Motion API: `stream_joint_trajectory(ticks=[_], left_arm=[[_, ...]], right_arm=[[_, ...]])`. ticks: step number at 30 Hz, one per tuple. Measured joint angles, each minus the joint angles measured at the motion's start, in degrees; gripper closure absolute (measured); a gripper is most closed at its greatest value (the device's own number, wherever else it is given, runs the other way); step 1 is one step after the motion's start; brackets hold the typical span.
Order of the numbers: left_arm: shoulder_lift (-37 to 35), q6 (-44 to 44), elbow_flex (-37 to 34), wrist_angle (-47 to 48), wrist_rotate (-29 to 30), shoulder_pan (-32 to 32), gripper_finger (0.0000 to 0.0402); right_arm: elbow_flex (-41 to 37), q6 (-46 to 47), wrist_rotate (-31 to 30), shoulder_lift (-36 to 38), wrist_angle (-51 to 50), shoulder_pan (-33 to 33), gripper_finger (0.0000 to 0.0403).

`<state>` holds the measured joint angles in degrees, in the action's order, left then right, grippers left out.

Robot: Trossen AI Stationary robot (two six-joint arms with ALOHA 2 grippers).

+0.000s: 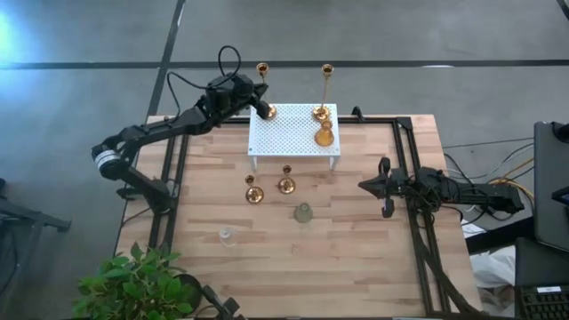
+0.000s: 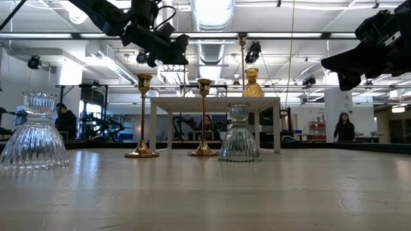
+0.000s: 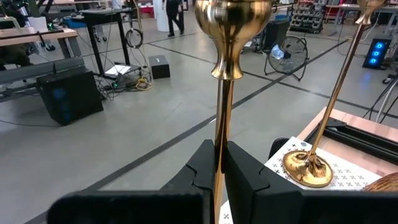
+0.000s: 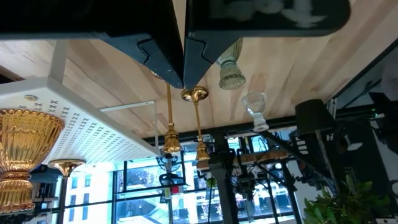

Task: Pick & Place candle stick holders
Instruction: Put the large gold candlestick on the shelf

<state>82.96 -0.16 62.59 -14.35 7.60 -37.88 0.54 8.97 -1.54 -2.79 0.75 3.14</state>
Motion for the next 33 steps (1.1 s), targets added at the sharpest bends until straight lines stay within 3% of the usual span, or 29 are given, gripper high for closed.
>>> stream_joint_trajectory(ticks=[18, 24, 33], left_arm=[[0.0, -0.7, 0.0, 0.2, -0.7, -0.4, 0.0382], [0.0, -1.2, 0.0, 0.2, -0.9, -0.6, 0.0344], [0.0, -0.6, 0.0, 0.2, -3.5, -0.7, 0.0337]], right_arm=[[0.0, 0.0, 0.0, 0.0, 0.0, 0.0, 0.0394], [0.0, 0.0, 0.0, 0.0, 0.0, 0.0, 0.0394], [0.0, 0.0, 0.0, 0.0, 0.0, 0.0, 0.0394]])
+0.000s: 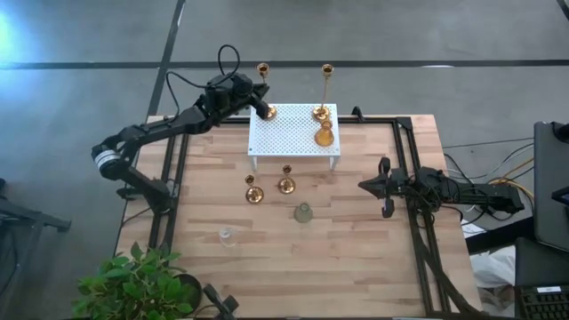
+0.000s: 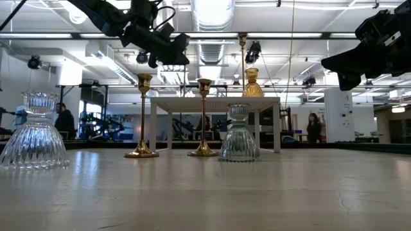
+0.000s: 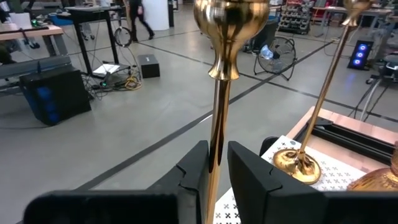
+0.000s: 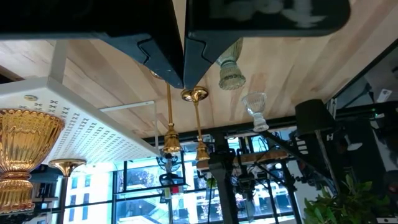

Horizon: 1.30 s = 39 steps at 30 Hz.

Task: Pick & Place candle stick holders
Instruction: Put the large gold candlestick on the shelf, then put the transparent glass candle holder on the shelf

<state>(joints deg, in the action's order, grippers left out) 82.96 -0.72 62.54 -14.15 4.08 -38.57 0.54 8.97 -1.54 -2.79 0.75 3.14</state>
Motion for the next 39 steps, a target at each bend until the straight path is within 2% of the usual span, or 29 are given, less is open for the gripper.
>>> stream_joint_trajectory(ticks=[9, 25, 39], left_arm=[[0.0, 1.0, 0.0, 0.0, -0.1, 0.0, 0.0327], [0.0, 0.9, 0.0, -0.9, 0.0, 0.0, 0.0239], [-1.7, -0.5, 0.0, 2.0, 0.7, 0.1, 0.0232]], right_arm=[[0.0, 0.0, 0.0, 0.0, 0.0, 0.0, 0.0394], [0.0, 0.0, 0.0, 0.0, 0.0, 0.0, 0.0394], [0.0, 0.0, 0.0, 0.0, 0.0, 0.0, 0.0394]])
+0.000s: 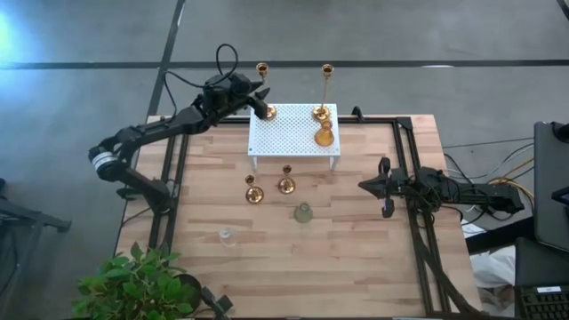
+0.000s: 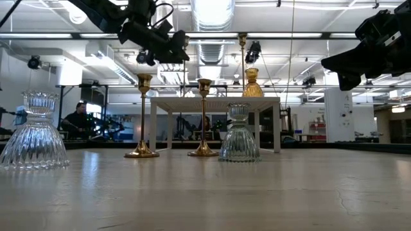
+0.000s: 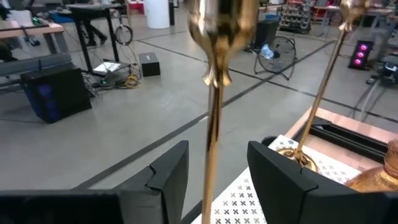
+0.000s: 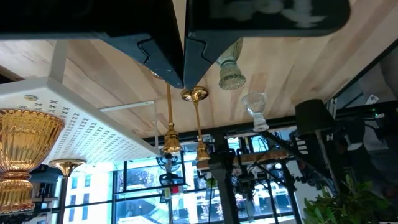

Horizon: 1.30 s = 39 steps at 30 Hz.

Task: Pick & Place candle stick holders
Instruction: Put the transparent glass candle holder on the shelf

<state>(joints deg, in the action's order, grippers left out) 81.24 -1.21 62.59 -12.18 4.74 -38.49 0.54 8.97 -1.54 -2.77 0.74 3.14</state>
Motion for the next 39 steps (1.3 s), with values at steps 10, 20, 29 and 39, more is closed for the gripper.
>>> stream_joint_trajectory(ticks=[10, 20, 29, 39], left_arm=[[-2.9, 0.9, 0.2, 2.0, 8.3, 2.0, 0.0232], [-3.8, -0.4, 1.4, 9.4, 8.9, 5.2, 0.0234], [-11.4, -0.3, 2.0, 18.9, 13.6, 9.1, 0.0234], [-21.1, -2.4, 2.0, 26.3, 14.7, 14.2, 0.0234]], right_arm=[[0.0, 0.0, 0.0, 0.0, 0.0, 0.0, 0.0394], [0.0, 0.0, 0.0, 0.0, 0.0, 0.0, 0.0394], [0.0, 0.0, 0.0, 0.0, 0.0, 0.0, 0.0394], [0.0, 0.0, 0.0, 0.0, 0.0, 0.0, 0.0394]])
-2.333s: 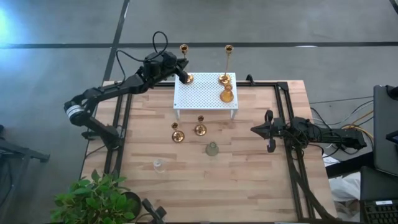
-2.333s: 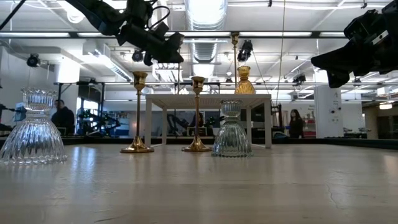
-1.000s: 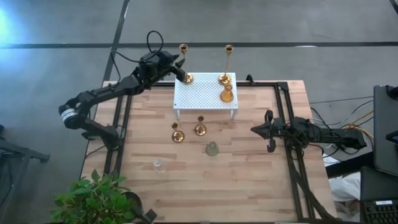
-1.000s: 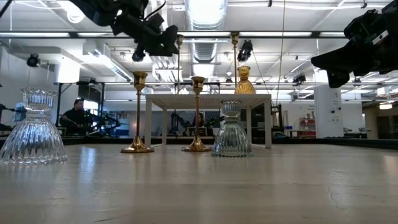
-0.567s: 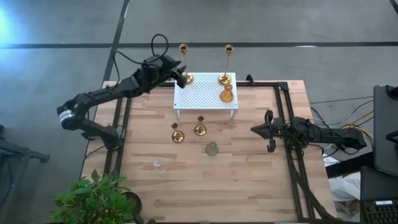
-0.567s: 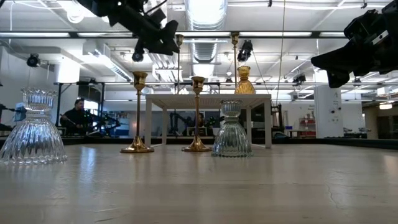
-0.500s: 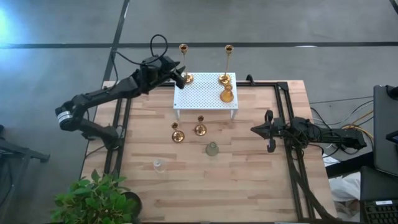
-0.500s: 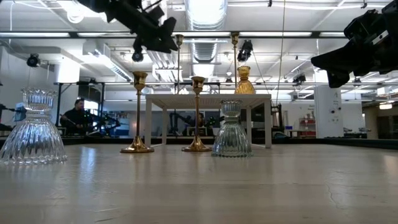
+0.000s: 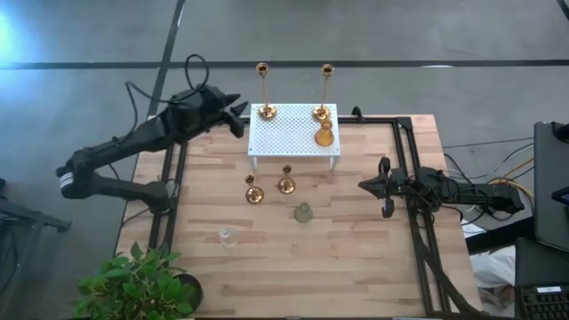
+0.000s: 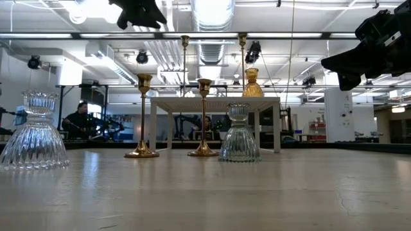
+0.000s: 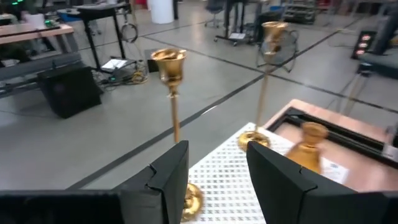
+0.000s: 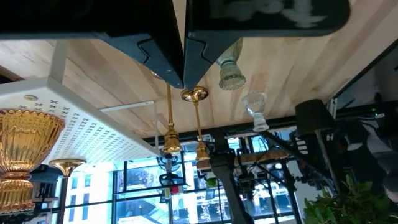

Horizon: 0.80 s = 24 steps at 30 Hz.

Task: Pick & Place candle stick holders
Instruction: Put the transparent glass candle holder on the shelf

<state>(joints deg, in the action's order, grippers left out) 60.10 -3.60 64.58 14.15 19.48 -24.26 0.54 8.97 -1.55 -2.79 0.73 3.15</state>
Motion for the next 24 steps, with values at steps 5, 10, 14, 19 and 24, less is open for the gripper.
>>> stream_joint_trajectory(ticks=[5, 10, 14, 19, 24], left_arm=[[-3.4, 0.2, 0.0, 1.5, -5.3, 3.1, 0.0234], [-5.3, 0.1, 0.3, 3.5, -14.4, 6.5, 0.0234], [-6.5, 0.1, 2.2, 11.1, -16.1, 10.3, 0.0234], [-6.8, -2.6, 6.1, 24.1, -15.7, 16.3, 0.0234], [-6.8, -7.2, 8.4, 33.2, -14.4, 22.1, 0.0234]], right_arm=[[0.0, 0.0, 0.0, 0.0, 0.0, 0.0, 0.0394], [0.0, 0.0, 0.0, 0.0, 0.0, 0.0, 0.0394], [0.0, 0.0, 0.0, 0.0, 0.0, 0.0, 0.0394], [0.0, 0.0, 0.0, 0.0, 0.0, 0.0, 0.0394], [0.0, 0.0, 0.0, 0.0, 0.0, 0.0, 0.0394]])
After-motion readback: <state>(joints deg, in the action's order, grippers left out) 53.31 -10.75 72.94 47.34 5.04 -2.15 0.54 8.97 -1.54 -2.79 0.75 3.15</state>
